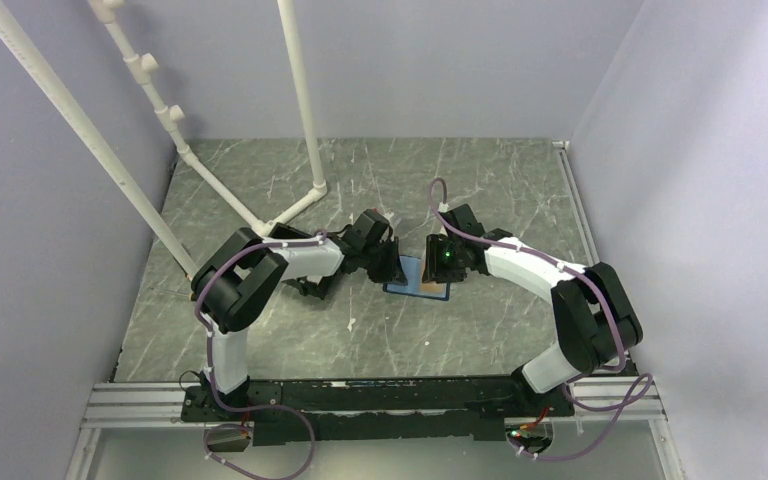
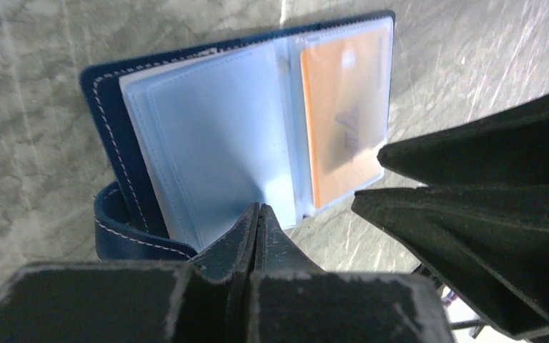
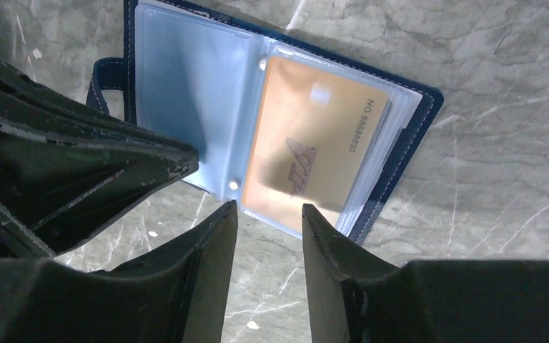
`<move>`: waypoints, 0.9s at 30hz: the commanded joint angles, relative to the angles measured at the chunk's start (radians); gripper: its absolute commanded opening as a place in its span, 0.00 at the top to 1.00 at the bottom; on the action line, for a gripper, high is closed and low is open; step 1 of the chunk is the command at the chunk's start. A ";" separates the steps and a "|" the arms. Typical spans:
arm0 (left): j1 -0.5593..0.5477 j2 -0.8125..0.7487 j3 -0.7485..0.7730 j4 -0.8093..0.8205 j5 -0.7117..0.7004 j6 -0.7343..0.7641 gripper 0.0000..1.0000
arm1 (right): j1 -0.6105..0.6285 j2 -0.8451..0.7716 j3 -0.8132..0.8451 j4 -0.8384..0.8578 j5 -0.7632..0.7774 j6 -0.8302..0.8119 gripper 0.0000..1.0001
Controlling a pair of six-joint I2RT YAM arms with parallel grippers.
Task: Put the credit cards into the card holder
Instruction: Open the card holder at the center of the board.
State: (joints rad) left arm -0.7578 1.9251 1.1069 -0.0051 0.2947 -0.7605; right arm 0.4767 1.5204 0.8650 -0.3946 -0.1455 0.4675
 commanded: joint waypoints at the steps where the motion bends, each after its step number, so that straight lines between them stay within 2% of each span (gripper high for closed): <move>1: 0.003 -0.032 0.027 -0.051 0.073 0.059 1.00 | 0.002 0.009 0.035 0.039 -0.009 -0.021 0.59; 4: 0.004 -0.019 0.020 -0.045 0.057 0.057 1.00 | 0.004 0.002 0.031 0.078 -0.046 -0.019 0.60; 7: 0.015 0.013 0.007 -0.055 0.039 0.050 1.00 | 0.022 0.029 0.082 0.007 0.068 -0.020 0.61; 8: 0.019 0.024 -0.002 -0.051 0.041 0.044 1.00 | 0.040 0.044 0.108 -0.039 0.141 -0.023 0.57; 10: 0.027 0.031 -0.029 -0.024 0.059 0.025 1.00 | 0.079 0.082 0.155 -0.114 0.299 -0.022 0.41; 11: 0.026 0.029 -0.043 -0.007 0.062 0.015 1.00 | 0.090 0.099 0.173 -0.142 0.334 -0.014 0.35; 14: 0.026 0.020 -0.073 0.035 0.069 -0.002 1.00 | 0.101 0.125 0.170 -0.160 0.377 0.000 0.29; 20: 0.027 0.001 -0.084 0.034 0.063 0.001 1.00 | 0.109 0.160 0.173 -0.159 0.386 0.015 0.30; 27: 0.026 -0.022 -0.096 0.034 0.059 0.001 1.00 | 0.107 0.163 0.149 -0.136 0.348 0.020 0.43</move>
State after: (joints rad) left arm -0.7288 1.9247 1.0458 0.0795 0.3935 -0.7731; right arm 0.5850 1.6814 1.0145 -0.5282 0.1890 0.4801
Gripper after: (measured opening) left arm 0.009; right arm 0.593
